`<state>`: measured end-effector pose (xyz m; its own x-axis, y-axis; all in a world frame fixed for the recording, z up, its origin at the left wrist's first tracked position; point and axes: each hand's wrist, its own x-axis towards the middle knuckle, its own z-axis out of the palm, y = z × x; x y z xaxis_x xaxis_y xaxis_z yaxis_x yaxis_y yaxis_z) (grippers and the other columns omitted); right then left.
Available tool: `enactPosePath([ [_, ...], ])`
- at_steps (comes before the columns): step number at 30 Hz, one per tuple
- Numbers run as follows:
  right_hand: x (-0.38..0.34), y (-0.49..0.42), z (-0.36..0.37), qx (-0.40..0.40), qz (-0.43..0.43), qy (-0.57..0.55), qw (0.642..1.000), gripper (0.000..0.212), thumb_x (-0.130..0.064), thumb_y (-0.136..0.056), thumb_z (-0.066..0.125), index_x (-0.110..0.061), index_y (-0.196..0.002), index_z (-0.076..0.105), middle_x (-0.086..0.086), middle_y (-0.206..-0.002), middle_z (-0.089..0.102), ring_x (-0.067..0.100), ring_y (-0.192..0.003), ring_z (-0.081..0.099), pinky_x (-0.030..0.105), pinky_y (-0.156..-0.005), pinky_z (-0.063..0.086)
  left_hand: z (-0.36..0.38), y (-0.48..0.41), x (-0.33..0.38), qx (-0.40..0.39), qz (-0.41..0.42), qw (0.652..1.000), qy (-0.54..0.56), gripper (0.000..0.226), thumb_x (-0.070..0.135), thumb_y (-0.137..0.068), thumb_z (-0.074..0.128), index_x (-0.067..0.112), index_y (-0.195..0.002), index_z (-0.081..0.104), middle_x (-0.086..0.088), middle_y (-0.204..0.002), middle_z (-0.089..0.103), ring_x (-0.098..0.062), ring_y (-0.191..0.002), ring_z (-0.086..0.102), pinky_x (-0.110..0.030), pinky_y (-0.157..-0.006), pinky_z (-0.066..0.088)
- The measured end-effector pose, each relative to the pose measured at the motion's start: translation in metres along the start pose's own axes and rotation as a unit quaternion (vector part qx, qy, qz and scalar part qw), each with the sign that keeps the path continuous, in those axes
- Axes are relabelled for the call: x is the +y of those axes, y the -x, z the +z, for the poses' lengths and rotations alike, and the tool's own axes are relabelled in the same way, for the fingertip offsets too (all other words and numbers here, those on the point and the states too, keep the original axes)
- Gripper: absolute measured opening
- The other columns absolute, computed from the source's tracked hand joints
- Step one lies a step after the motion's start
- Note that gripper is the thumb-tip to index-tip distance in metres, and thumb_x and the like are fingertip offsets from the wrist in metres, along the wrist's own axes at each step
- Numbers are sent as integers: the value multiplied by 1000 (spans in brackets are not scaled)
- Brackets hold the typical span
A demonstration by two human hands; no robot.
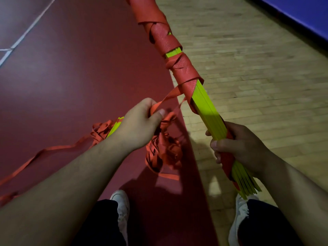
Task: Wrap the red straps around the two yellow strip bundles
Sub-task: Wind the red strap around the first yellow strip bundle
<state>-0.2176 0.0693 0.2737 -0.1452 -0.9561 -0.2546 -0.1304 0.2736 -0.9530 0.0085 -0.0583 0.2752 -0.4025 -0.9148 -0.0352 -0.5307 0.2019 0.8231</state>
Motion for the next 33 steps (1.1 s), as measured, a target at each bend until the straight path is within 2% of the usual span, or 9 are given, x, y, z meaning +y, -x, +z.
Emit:
enactPosePath([
  [3, 4, -1, 0, 14, 7, 24, 1000, 27, -21, -63, 75, -17, -89, 71, 9, -66, 63, 33, -58, 61, 50, -61, 53, -1, -2, -6, 6, 2, 1000, -9, 9, 35, -80, 54, 31, -88, 53, 1, -84, 70, -25, -87, 67, -40, -82, 54],
  [6, 4, 0, -1, 26, 9, 60, 998, 24, -24, -63, 76, -20, -87, 71, 9, -65, 65, 33, -57, 64, 54, -62, 55, -6, -2, -14, 19, 46, 993, -104, 26, 4, -82, 52, 28, -92, 56, 7, -83, 69, -20, -82, 66, -36, -75, 52],
  [10, -2, 0, -1, 32, -2, 61, 998, 30, -27, -61, 77, -20, -90, 72, 18, -72, 67, 33, -59, 65, 46, -60, 55, -3, -7, -22, 14, -41, 994, -100, 14, 14, -90, 56, 28, -88, 60, 13, -68, 67, -5, -67, 64, -25, -59, 44],
  [14, -10, 3, 4, 31, -9, 45, 998, 37, -37, -56, 79, -25, -90, 72, 6, -71, 66, 27, -63, 63, 46, -64, 55, -7, -9, -11, 78, -85, 981, 158, 16, 25, -89, 57, 21, -79, 69, 9, -69, 66, -13, -70, 60, -28, -67, 42],
  [17, -15, 3, 7, 55, -17, 55, 997, 17, -15, -75, 81, -26, -85, 72, -3, -61, 67, 12, -55, 63, 31, -57, 52, -15, -5, 11, 112, -25, 949, 293, 26, 22, -99, 49, 22, -88, 73, 3, -88, 75, -13, -87, 70, -25, -69, 50],
  [19, -21, 4, 9, 65, -18, 61, 996, 21, -4, -80, 77, -24, -85, 70, -8, -57, 66, 3, -48, 59, 22, -50, 48, -15, -1, 29, 113, -24, 928, 355, 33, 28, -101, 48, 23, -80, 73, 1, -79, 73, -17, -73, 68, -23, -59, 49],
  [23, -41, 14, 7, 61, -16, 83, 995, 19, -12, -75, 82, -23, -87, 72, -6, -63, 68, 9, -56, 63, 33, -59, 53, -15, 1, 43, 90, -39, 976, 195, 55, 50, -102, 40, 11, -71, 62, 0, -62, 63, -17, -55, 53, -30, -58, 42],
  [27, -78, 22, -4, 100, -37, 72, 992, 28, -27, -59, 76, -19, -86, 69, 3, -58, 58, 24, -55, 53, 47, -58, 47, -20, 3, 24, -47, 86, 988, -123, 62, 60, -94, 40, 9, -59, 49, -4, -59, 50, -21, -59, 51, -40, -65, 43],
  [33, -157, 40, -25, 113, -61, -32, 991, 18, -13, -73, 70, -9, -89, 63, 8, -60, 56, 25, -55, 48, 34, -56, 42, -19, 6, 39, -44, 66, 996, 29, 11, 29, -91, 69, 24, -91, 59, 12, -74, 57, -3, -66, 50, -25, -71, 43],
])
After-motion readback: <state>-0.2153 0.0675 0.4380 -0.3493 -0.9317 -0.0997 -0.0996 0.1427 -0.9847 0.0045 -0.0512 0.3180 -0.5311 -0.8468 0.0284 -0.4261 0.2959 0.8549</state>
